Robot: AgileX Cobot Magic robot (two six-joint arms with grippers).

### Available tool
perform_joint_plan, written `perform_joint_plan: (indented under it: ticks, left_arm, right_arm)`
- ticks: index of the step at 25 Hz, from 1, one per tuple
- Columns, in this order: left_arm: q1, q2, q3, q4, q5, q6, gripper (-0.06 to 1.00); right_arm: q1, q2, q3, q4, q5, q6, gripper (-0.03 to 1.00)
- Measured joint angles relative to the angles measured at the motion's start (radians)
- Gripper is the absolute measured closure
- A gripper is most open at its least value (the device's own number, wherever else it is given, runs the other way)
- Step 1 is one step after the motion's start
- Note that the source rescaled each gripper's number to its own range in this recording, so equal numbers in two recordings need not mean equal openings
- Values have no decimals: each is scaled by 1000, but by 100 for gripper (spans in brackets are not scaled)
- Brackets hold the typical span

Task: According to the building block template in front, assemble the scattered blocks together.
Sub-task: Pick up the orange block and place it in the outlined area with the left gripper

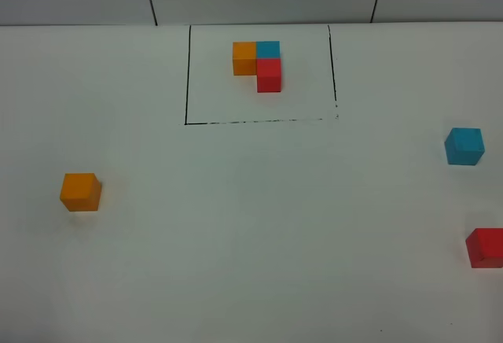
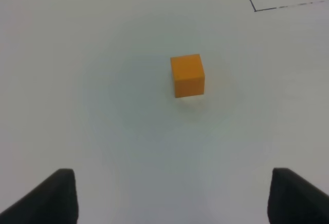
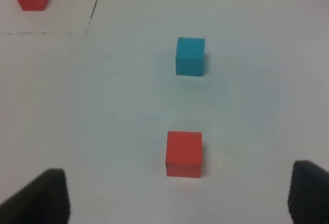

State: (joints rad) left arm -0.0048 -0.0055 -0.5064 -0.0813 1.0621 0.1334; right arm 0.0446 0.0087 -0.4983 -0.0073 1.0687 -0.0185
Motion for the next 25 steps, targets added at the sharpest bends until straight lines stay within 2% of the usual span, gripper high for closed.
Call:
perform_joint_plan:
  ticks: [25]
  left_arm:
    - [0,0,0,0,0,0,4]
  right_arm:
    - [0,0,0,0,0,0,23]
